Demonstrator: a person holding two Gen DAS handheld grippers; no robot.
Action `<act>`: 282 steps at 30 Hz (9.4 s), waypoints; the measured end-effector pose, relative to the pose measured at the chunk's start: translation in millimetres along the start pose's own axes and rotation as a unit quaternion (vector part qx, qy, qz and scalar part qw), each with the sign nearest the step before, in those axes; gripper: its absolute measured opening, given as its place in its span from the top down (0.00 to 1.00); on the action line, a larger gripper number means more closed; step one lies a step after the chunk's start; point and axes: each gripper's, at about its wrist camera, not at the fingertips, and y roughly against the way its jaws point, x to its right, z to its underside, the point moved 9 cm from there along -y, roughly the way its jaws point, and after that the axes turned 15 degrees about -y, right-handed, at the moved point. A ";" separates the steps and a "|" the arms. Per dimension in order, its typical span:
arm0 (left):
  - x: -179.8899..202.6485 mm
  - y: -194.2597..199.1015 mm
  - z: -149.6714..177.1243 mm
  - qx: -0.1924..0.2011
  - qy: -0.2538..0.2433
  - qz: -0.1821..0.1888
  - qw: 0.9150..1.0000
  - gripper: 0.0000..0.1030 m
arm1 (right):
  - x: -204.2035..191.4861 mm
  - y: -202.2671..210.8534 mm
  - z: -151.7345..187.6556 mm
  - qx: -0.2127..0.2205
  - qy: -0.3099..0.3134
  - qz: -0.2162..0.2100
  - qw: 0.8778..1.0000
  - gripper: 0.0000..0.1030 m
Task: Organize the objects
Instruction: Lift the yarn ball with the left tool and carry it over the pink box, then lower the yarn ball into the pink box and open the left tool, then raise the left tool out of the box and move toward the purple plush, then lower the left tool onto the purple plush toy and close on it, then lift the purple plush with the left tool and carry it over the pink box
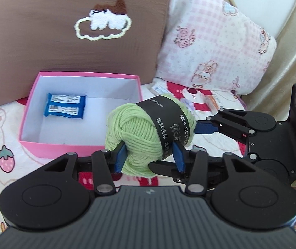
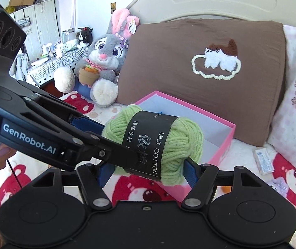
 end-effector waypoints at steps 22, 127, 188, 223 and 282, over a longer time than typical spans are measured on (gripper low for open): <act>-155.2 -111.4 6.8 -0.118 0.088 -0.047 0.988 0.52 | 12.8 -188.9 -27.0 -0.114 -0.194 -0.031 0.974 0.31; 64.9 -28.5 -0.1 -0.093 -0.088 -0.016 0.992 0.40 | 74.7 79.6 -3.4 -0.088 0.014 0.088 0.992 0.37; 81.7 -278.6 -56.8 -0.065 0.072 0.058 0.994 0.12 | 259.0 -56.3 15.5 -0.020 0.149 0.146 0.978 0.13; 80.2 -345.3 -47.0 0.022 0.121 0.040 0.992 0.54 | 334.2 -114.3 30.2 0.004 0.014 0.129 0.992 0.03; 97.6 -356.6 -40.4 0.003 0.061 0.049 0.997 0.63 | 335.4 -119.5 44.6 -0.012 0.040 0.133 0.990 0.00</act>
